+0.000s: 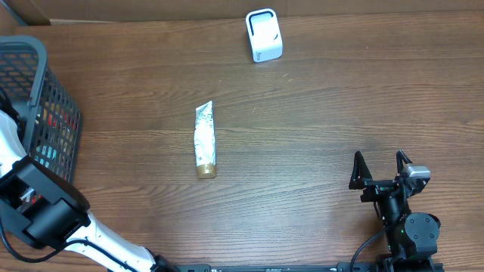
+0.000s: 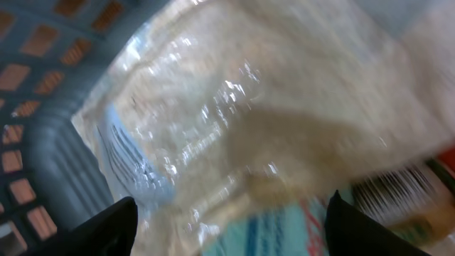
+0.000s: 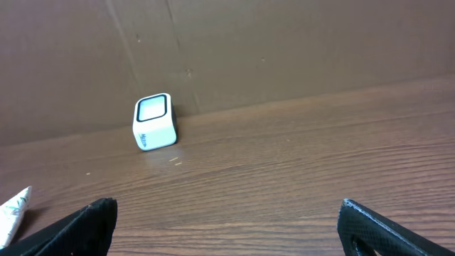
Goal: Scan the item barcode
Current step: 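Search the basket and grasp the green toilet tissue pack with left gripper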
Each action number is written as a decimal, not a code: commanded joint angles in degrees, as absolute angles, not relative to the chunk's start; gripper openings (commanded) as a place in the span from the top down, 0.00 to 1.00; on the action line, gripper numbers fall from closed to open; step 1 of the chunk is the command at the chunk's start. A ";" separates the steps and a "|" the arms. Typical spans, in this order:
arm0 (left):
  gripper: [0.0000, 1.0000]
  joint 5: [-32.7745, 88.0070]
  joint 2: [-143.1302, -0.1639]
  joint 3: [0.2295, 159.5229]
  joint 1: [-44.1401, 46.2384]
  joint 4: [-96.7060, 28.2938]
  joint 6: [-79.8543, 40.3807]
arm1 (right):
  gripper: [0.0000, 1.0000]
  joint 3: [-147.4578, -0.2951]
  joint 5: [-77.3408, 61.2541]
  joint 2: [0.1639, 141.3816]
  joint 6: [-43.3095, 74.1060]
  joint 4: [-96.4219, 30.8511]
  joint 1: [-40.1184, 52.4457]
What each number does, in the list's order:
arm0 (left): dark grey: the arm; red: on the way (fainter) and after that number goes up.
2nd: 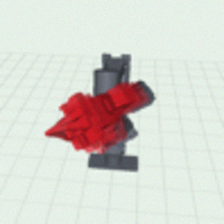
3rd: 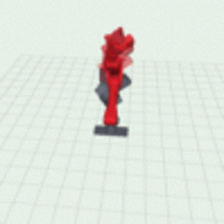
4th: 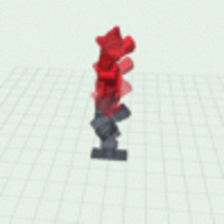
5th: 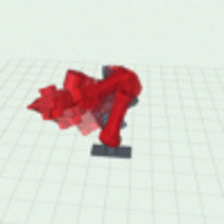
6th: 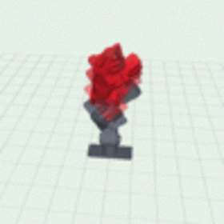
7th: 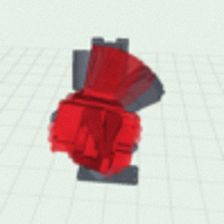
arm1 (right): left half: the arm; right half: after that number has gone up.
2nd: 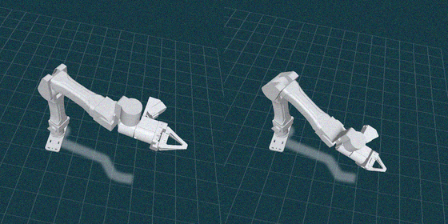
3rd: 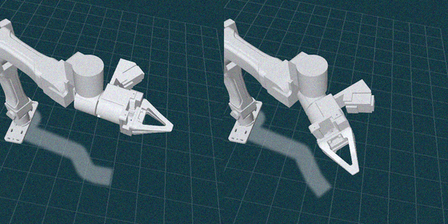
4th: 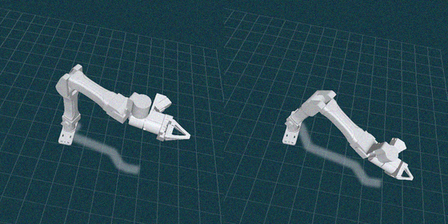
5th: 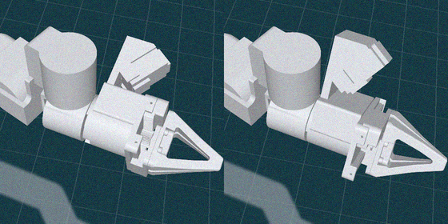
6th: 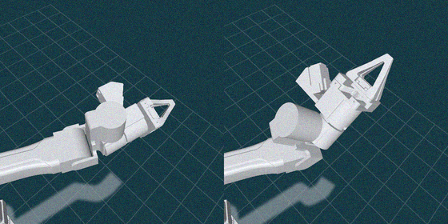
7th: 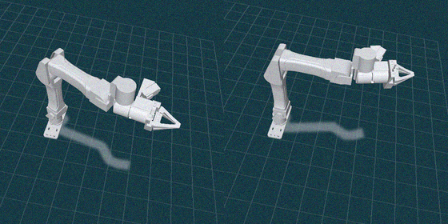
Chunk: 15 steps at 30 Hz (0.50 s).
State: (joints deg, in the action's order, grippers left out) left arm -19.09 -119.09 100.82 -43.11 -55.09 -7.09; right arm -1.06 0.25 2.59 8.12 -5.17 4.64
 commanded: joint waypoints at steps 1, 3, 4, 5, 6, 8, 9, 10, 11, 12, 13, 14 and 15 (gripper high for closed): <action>0.21 -22.04 -121.58 96.55 -43.13 -53.47 -7.51 | 0.00 -0.45 0.38 2.50 7.88 -4.78 4.86; 0.20 -22.00 -121.58 95.07 -43.13 -51.59 -6.68 | 0.00 -0.45 0.38 2.50 7.88 -4.78 4.86; 0.20 -21.98 -121.58 94.32 -43.13 -50.72 -6.09 | 0.00 -0.45 0.38 2.50 7.88 -4.78 4.86; 0.20 -22.00 -121.58 93.32 -43.13 -49.69 -5.30 | 0.00 -0.45 0.38 2.50 7.88 -4.80 4.86; 0.20 -22.00 -121.58 92.86 -43.13 -49.19 -4.86 | 0.00 -0.45 0.38 2.50 7.88 -4.80 4.86; 0.20 -22.00 -121.58 91.53 -43.13 -47.94 -3.77 | 0.00 -0.45 0.38 2.50 7.88 -4.80 4.86; 0.20 -22.02 -121.58 90.89 -43.13 -47.42 -3.75 | 0.00 -0.45 0.38 2.50 7.88 -4.80 4.86; 0.20 -22.02 -121.58 90.45 -43.13 -46.96 -3.79 | 0.00 -0.45 0.38 2.50 7.88 -4.78 4.86; 0.20 -22.02 -121.58 89.95 -43.16 -46.22 -3.79 | 0.00 -0.45 0.38 2.50 7.88 -4.78 4.86; 0.20 -22.04 -121.60 89.80 -43.22 -45.82 -3.79 | 0.00 -0.45 0.38 2.50 7.88 -4.80 4.86; 0.20 -22.06 -121.58 89.71 -43.22 -45.41 -3.79 | 0.00 -0.45 0.38 2.50 7.88 -4.80 4.86; 0.20 -22.11 -121.58 89.71 -43.22 -45.08 -3.79 | 0.00 -0.45 0.38 2.50 7.88 -4.80 4.86; 0.20 -22.31 -121.58 89.71 -43.22 -44.58 -3.81 | 0.00 -0.45 0.38 2.50 7.88 -4.78 4.86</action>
State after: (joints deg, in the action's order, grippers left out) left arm -21.71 -120.05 91.96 -43.64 -45.10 -5.37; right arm -1.04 0.25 2.59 8.12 -5.17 4.64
